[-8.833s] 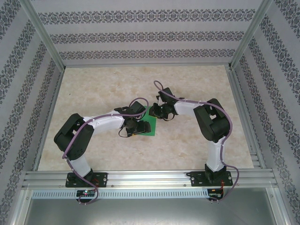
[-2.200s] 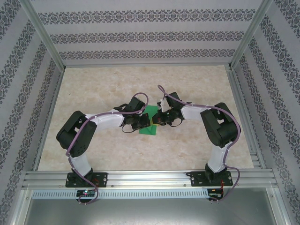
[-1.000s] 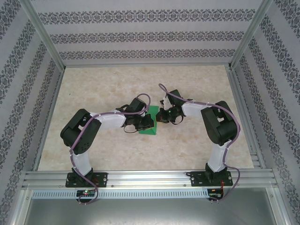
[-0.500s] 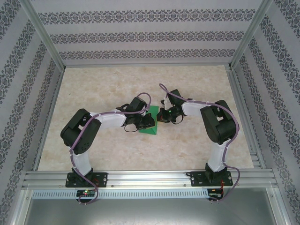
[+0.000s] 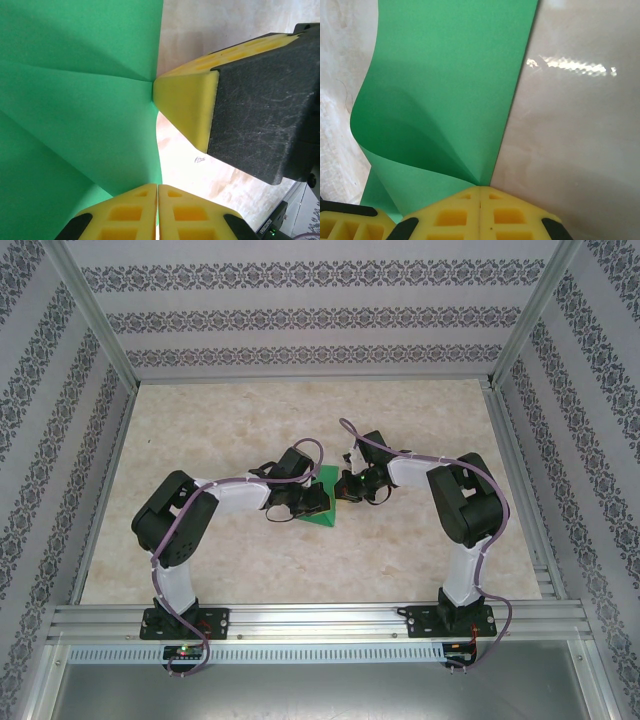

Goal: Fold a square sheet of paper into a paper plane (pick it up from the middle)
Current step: Fold the triangle a second time at the center of the table.

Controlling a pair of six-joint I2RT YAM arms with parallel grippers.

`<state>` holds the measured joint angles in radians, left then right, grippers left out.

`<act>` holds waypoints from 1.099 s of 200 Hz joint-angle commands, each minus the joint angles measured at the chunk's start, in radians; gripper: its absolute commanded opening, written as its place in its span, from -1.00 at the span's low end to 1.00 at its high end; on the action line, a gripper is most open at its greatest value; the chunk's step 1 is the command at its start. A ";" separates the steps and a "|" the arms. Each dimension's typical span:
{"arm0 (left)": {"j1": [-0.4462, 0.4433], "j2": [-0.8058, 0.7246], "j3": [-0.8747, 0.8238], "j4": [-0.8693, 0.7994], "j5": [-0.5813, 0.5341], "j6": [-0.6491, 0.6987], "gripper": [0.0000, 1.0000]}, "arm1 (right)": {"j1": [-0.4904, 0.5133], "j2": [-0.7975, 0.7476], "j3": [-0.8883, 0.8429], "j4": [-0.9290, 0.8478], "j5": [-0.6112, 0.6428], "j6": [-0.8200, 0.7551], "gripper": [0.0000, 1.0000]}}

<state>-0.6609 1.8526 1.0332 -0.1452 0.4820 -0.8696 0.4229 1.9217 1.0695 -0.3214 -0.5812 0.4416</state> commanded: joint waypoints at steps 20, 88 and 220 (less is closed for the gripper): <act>0.011 -0.047 -0.003 0.051 0.003 0.009 -0.79 | -0.006 -0.026 0.000 0.036 -0.047 -0.020 -0.95; 0.011 0.015 0.005 0.033 0.000 0.007 -0.82 | -0.003 -0.028 -0.013 0.046 -0.046 -0.015 -0.95; 0.012 0.049 0.022 -0.016 -0.029 0.029 -0.83 | -0.003 -0.003 0.001 0.033 -0.028 -0.020 -0.96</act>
<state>-0.6609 1.8847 1.0332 -0.1440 0.4625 -0.8658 0.4229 1.9213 1.0668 -0.3027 -0.6144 0.4419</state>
